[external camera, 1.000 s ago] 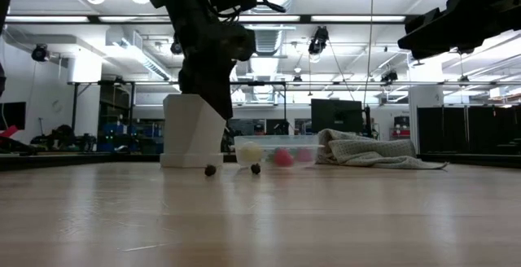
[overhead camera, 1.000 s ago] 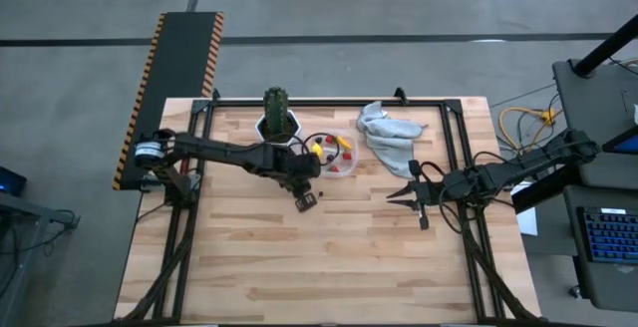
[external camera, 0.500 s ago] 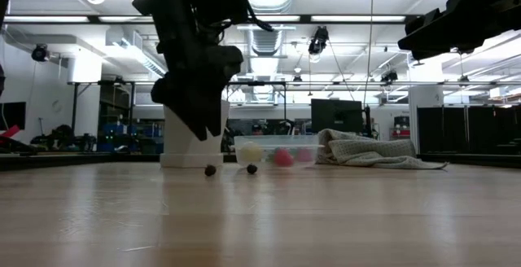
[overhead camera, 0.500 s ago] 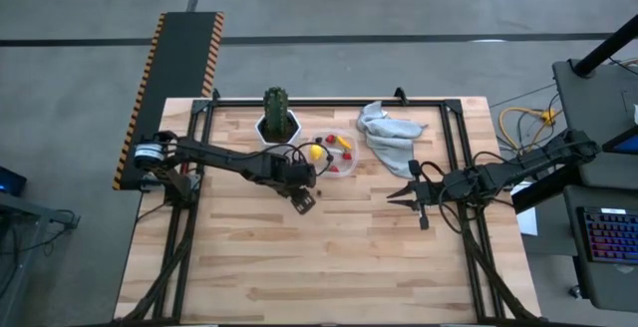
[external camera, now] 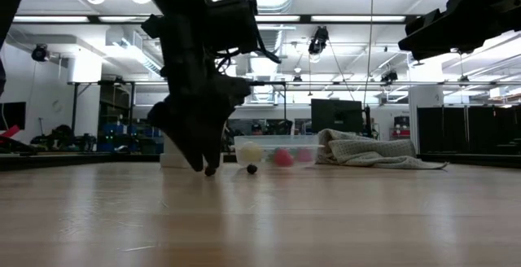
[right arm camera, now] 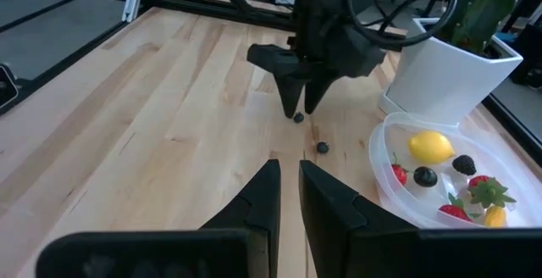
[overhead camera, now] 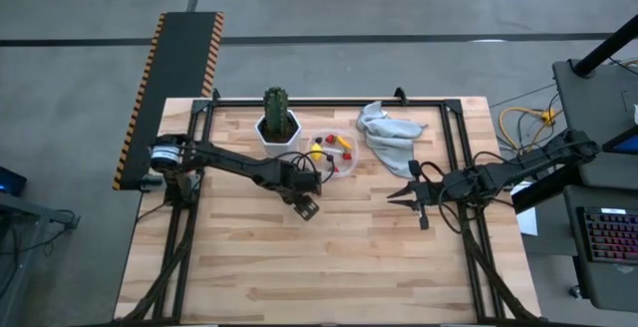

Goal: Pick and placing Produce into tupperware
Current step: Put the bottom blueberry into the transparent bin

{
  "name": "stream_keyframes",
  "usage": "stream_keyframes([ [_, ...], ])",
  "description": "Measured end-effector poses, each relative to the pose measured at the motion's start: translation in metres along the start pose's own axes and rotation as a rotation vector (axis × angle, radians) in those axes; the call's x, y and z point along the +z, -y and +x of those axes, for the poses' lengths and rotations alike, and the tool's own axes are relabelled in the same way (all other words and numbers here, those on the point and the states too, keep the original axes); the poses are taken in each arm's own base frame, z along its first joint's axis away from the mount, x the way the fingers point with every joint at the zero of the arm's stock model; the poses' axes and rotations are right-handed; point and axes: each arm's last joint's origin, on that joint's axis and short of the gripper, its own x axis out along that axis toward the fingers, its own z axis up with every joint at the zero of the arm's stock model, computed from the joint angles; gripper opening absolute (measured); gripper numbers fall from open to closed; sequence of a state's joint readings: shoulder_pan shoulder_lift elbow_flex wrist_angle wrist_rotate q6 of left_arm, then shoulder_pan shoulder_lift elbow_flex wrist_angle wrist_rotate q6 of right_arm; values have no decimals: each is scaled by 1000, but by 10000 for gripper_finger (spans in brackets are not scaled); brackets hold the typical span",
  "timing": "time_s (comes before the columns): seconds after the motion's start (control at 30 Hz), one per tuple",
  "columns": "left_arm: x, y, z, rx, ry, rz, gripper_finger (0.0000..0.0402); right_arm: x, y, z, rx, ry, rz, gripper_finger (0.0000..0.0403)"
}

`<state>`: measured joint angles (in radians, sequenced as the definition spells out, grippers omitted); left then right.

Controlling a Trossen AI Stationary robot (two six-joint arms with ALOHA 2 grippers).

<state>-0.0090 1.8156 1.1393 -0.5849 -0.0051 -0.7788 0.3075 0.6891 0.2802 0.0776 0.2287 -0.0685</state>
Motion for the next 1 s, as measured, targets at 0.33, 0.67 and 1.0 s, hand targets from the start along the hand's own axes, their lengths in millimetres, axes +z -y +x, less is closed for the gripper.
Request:
stream_keyframes([
  [0.33, 3, 2, 2, -20, 24, -2, 177, 0, 0, 0, 0, 0, -2, 38],
  [0.67, 3, 3, 9, -15, 21, 0, 177, -1, 0, 0, 0, -7, -4, 38],
  [1.0, 2, 3, 9, -16, 15, 4, 177, -1, 0, 0, 1, -14, -6, 38],
])
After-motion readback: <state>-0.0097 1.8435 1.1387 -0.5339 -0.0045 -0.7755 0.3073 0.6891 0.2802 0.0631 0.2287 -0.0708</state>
